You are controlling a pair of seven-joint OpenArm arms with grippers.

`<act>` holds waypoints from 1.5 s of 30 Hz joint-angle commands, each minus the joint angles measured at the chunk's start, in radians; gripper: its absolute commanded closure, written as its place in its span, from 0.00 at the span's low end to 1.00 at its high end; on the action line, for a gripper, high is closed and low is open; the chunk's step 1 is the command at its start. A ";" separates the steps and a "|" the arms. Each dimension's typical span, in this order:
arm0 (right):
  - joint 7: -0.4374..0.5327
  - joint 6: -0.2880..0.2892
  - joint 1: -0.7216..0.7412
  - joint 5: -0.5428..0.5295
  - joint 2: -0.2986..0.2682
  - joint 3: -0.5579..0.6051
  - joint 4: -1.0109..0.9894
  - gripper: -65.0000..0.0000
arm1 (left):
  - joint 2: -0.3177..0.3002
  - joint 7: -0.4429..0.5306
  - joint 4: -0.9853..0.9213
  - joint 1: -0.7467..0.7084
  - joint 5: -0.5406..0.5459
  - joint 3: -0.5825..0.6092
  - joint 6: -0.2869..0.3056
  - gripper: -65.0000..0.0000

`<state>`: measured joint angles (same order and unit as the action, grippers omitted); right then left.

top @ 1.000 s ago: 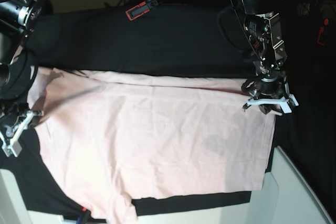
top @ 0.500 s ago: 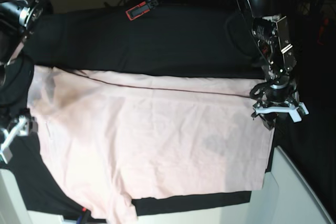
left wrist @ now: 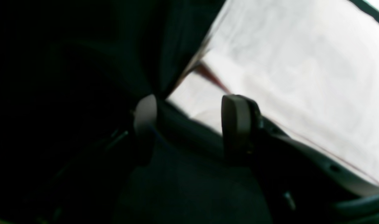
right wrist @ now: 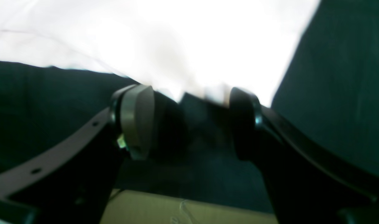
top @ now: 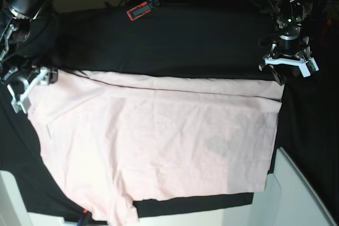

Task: Fold the T-shirt properly
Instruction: 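Open both grippers and raise them off the shirt, then lower right gripper further along the shirt edge and grasp it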

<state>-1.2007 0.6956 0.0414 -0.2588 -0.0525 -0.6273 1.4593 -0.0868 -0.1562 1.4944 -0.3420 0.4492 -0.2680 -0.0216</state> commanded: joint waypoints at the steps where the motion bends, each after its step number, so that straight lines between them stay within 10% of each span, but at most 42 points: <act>1: 0.009 0.003 0.021 -0.014 -0.005 0.001 -0.002 0.45 | -0.008 0.028 0.019 -0.010 0.003 -0.001 0.007 0.49; 26: 0.094 0.003 0.035 -0.014 -0.054 -0.004 -0.134 0.45 | -0.018 0.030 0.021 -0.056 0.003 -0.001 0.010 0.99; 35: 0.095 0.003 0.038 -0.020 -0.045 0.002 -0.230 0.45 | -0.020 0.030 0.021 -0.056 0.003 -0.001 0.010 1.00; 45: 0.115 0.003 0.045 -0.020 -0.045 0.005 -0.237 0.76 | -0.020 0.030 0.019 -0.056 0.003 -0.001 0.010 1.00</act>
<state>-1.0931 0.6952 0.0666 -0.2634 -0.0849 -0.6231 1.2037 -0.0978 -0.1566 1.4971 -0.3992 0.4492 -0.2657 -0.0154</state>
